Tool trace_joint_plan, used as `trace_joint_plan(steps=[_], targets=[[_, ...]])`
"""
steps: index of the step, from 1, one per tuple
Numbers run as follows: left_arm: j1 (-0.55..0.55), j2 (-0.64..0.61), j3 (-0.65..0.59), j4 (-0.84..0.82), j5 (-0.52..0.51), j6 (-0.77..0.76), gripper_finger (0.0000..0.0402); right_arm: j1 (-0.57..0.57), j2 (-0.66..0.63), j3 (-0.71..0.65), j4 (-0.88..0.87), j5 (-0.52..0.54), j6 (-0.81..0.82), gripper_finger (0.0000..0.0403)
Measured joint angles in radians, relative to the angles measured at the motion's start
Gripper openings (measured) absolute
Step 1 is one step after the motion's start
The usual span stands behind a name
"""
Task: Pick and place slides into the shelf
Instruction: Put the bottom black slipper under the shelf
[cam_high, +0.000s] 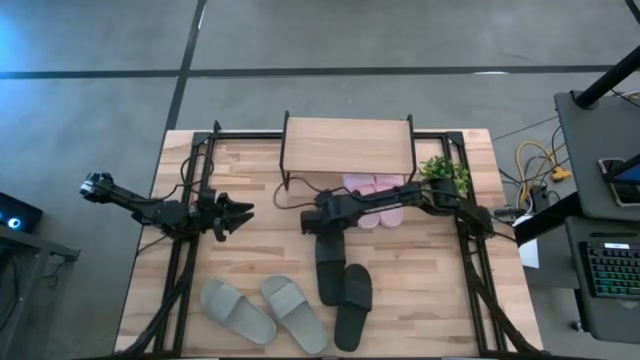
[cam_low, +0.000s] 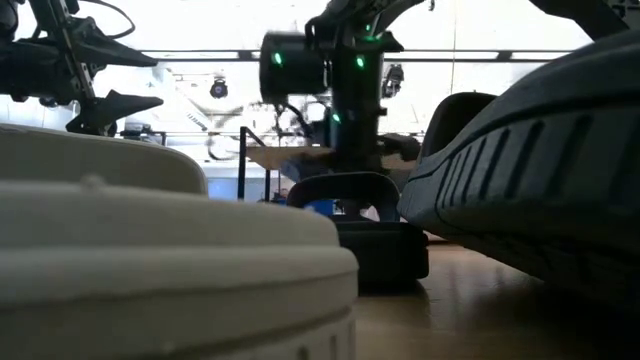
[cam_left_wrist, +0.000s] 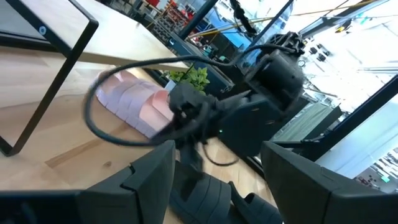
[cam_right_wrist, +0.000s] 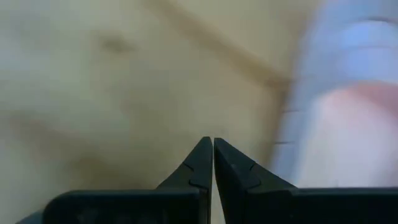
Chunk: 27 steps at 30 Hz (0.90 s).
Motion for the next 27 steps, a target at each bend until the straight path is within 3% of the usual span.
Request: trace_joint_plan(steps=[5, 8, 14, 20, 23, 27], targets=[[0.000, 0.002, 0.000, -0.001, 0.000, 0.000, 0.0224, 0.015, -0.043, 0.008, 0.154, -0.214, -0.175, 0.0009], [0.000, 0.001, 0.000, -0.001, 0.001, 0.000, 0.0224, 0.045, -0.087, 0.007, 0.206, -0.256, -0.242, 0.0009], [0.000, 0.002, 0.000, -0.003, 0.004, 0.000, 0.0224, 0.149, -0.223, 0.001, 0.104, -0.228, -0.288, 0.0009], [0.000, 0.006, -0.002, -0.005, 0.008, 0.000, 0.0224, 0.356, -0.378, -0.032, -0.104, -0.089, -0.185, 0.0009], [0.000, 0.012, -0.002, -0.008, 0.008, 0.002, 0.0224, 0.448, -0.376, -0.045, -0.145, -0.102, -0.104, 0.0014], [0.000, 0.023, -0.002, -0.008, 0.009, 0.003, 0.0224, 0.548, -0.322, -0.047, -0.162, -0.130, 0.059, 0.0052]])
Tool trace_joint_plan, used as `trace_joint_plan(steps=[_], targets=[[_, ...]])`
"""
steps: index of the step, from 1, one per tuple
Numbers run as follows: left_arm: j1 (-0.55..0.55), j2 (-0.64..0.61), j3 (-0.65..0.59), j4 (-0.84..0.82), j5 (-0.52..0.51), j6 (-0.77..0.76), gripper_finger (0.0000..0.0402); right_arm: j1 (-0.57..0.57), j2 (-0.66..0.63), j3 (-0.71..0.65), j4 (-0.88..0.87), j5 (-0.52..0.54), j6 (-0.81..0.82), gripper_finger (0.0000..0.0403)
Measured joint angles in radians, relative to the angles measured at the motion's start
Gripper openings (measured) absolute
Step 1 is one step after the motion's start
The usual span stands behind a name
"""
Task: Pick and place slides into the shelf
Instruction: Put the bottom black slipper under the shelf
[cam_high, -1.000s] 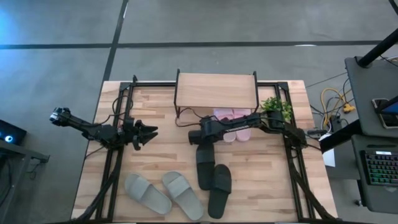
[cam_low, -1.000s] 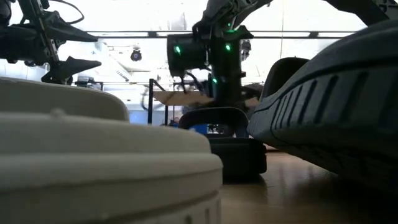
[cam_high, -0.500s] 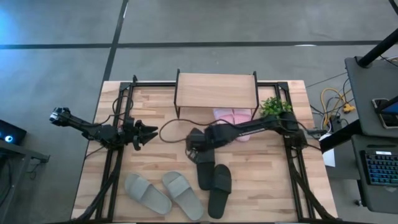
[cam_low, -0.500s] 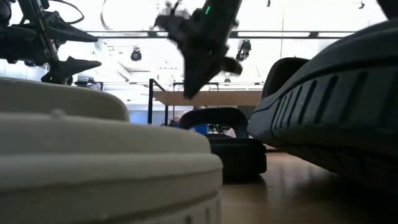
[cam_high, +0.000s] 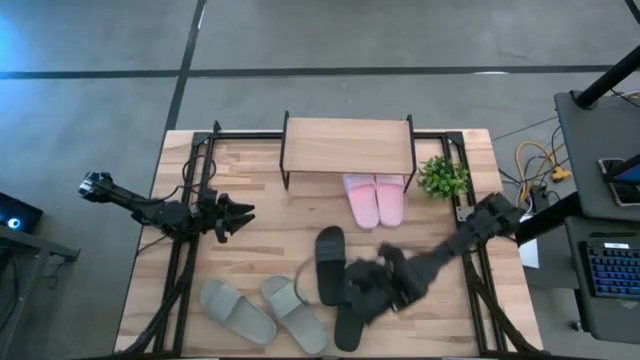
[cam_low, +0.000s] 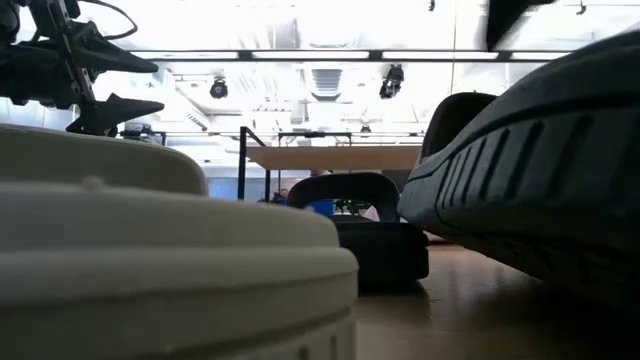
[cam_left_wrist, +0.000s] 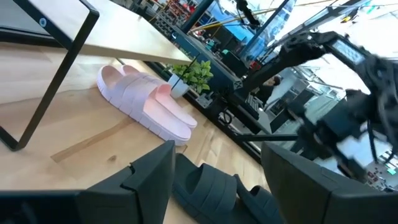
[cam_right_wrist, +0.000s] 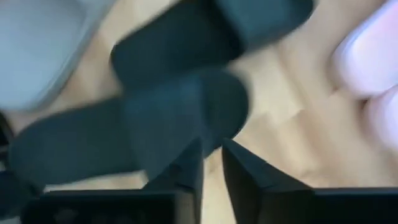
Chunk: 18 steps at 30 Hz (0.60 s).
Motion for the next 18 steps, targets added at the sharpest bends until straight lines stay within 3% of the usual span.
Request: trace_joint_plan(steps=[5, 10, 18], targets=[[0.000, 0.018, 0.000, 0.000, 0.001, 0.000, 0.0224, 0.076, 0.061, 0.000, -0.001, -0.003, 0.157, 0.0125], [0.000, 0.034, 0.000, -0.001, 0.001, 0.000, 0.0224, 0.108, 0.117, 0.000, 0.004, 0.000, 0.174, 0.0186], [0.000, 0.042, 0.000, 0.002, 0.001, -0.006, 0.0224, 0.108, 0.180, 0.009, 0.014, 0.009, 0.120, 0.0222]])
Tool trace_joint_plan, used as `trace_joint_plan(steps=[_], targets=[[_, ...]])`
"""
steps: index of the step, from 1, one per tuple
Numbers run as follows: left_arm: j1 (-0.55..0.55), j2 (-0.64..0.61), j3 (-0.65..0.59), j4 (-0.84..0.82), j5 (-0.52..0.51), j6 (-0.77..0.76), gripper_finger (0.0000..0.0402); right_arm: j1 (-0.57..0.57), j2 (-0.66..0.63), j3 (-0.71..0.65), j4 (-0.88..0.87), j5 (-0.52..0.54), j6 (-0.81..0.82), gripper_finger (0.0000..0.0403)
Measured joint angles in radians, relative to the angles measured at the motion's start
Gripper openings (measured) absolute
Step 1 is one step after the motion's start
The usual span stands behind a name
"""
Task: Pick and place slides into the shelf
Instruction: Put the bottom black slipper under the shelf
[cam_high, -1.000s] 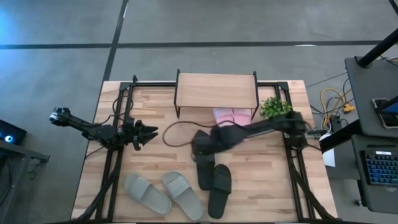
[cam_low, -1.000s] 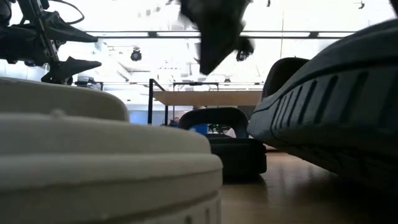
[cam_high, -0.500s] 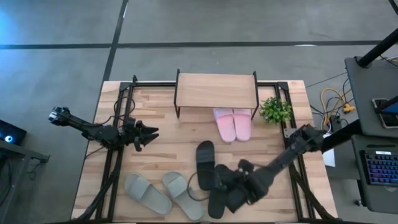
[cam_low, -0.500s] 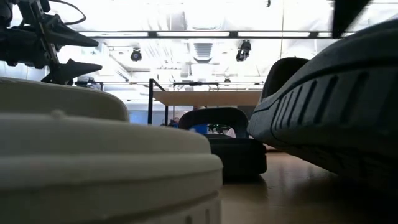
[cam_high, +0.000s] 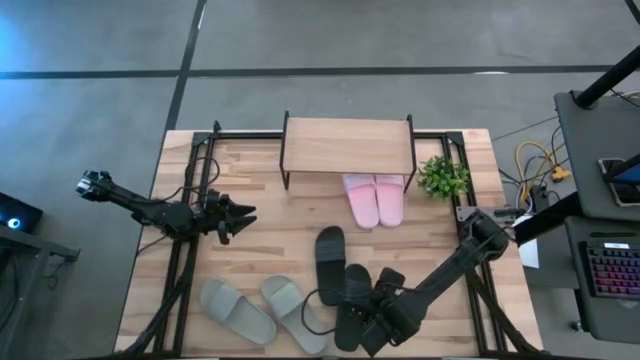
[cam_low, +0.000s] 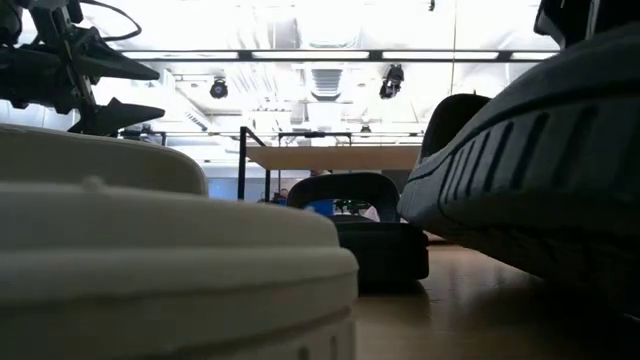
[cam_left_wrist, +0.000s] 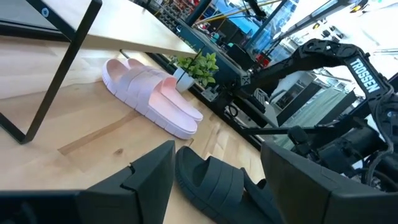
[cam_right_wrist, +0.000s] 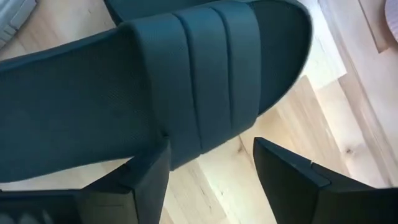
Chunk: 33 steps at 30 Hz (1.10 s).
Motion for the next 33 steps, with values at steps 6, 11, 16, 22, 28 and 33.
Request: trace_joint_plan(steps=[6, 11, 16, 22, 28, 33], targets=[[0.000, 0.000, 0.000, 0.000, 0.000, 0.000, 0.0224, 0.001, 0.027, 0.002, 0.010, 0.034, -0.015, 0.0221], [0.000, -0.002, 0.000, 0.001, 0.000, -0.001, 0.0224, 0.000, 0.024, 0.013, 0.013, 0.041, -0.019, 0.0221], [0.000, -0.002, 0.000, 0.003, 0.000, -0.001, 0.0224, 0.007, 0.024, 0.067, 0.005, 0.045, -0.067, 0.0221], [0.000, 0.000, 0.000, 0.003, 0.000, -0.001, 0.0224, 0.009, 0.022, 0.107, 0.007, 0.048, -0.123, 0.0221], [0.000, 0.004, 0.000, 0.003, 0.000, -0.001, 0.0224, -0.003, 0.044, 0.080, 0.027, 0.078, -0.131, 0.0221], [0.000, 0.004, 0.000, 0.002, 0.000, -0.001, 0.0224, -0.014, 0.078, 0.080, 0.040, 0.079, -0.143, 0.0221]])
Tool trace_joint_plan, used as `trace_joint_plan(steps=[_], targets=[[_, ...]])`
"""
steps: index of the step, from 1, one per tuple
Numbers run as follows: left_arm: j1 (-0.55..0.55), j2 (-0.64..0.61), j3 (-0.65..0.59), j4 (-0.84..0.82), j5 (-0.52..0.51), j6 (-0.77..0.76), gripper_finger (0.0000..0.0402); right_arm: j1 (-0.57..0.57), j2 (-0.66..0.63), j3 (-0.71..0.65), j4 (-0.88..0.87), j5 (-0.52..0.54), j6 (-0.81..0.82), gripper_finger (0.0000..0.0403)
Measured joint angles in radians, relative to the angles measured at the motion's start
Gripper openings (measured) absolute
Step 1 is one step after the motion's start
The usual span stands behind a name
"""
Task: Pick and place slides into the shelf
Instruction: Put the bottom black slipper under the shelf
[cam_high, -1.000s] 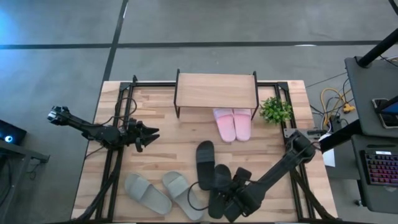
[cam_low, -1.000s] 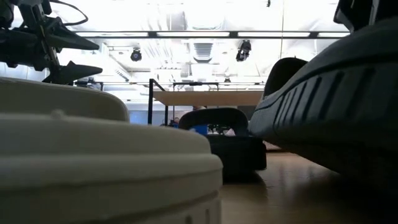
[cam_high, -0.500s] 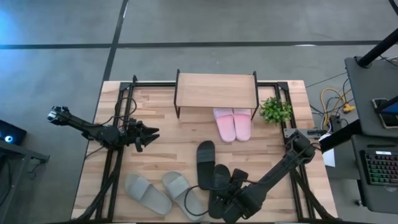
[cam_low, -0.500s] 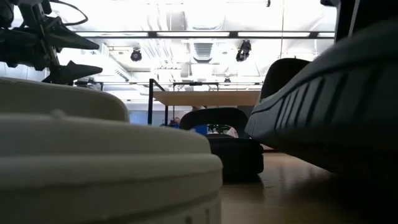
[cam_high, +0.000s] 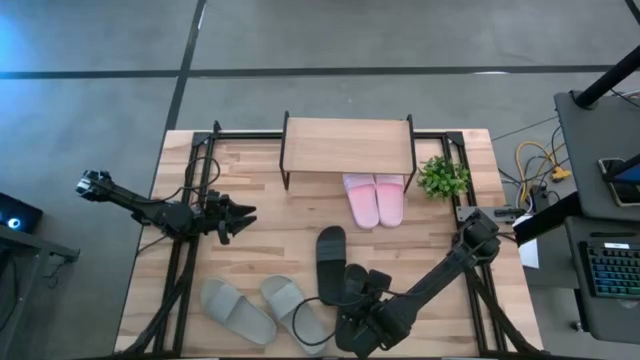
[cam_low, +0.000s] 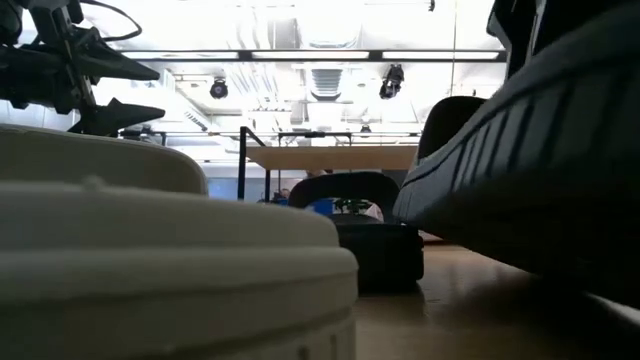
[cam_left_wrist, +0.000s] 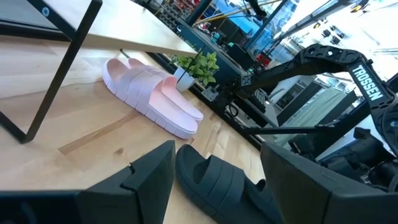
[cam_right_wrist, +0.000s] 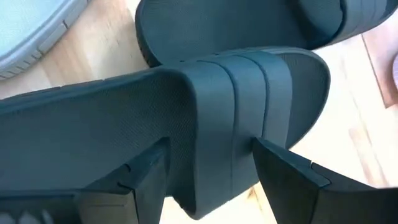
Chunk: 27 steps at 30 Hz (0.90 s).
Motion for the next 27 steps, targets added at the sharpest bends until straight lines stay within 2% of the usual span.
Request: trace_joint_plan(steps=[6, 11, 16, 21, 24, 27], targets=[[0.000, -0.002, 0.000, 0.000, 0.001, 0.000, 0.0224, -0.001, 0.001, 0.003, -0.040, 0.067, 0.002, 0.0207], [0.000, -0.002, 0.000, 0.000, 0.000, 0.000, 0.0224, -0.010, 0.001, 0.006, -0.068, 0.071, 0.022, 0.0171], [0.000, -0.002, 0.000, 0.000, 0.000, 0.003, 0.0224, -0.026, 0.001, 0.006, -0.072, 0.060, 0.023, 0.0102], [0.000, -0.002, 0.000, 0.000, 0.000, 0.003, 0.0224, -0.057, -0.010, 0.009, -0.074, -0.021, 0.052, 0.0020], [0.000, -0.002, 0.000, 0.000, 0.000, 0.003, 0.0224, -0.059, -0.031, 0.025, -0.092, 0.004, 0.085, 0.0015], [0.000, -0.002, 0.000, 0.000, 0.000, 0.004, 0.0224, -0.061, -0.071, 0.051, -0.130, 0.074, 0.124, 0.0013]])
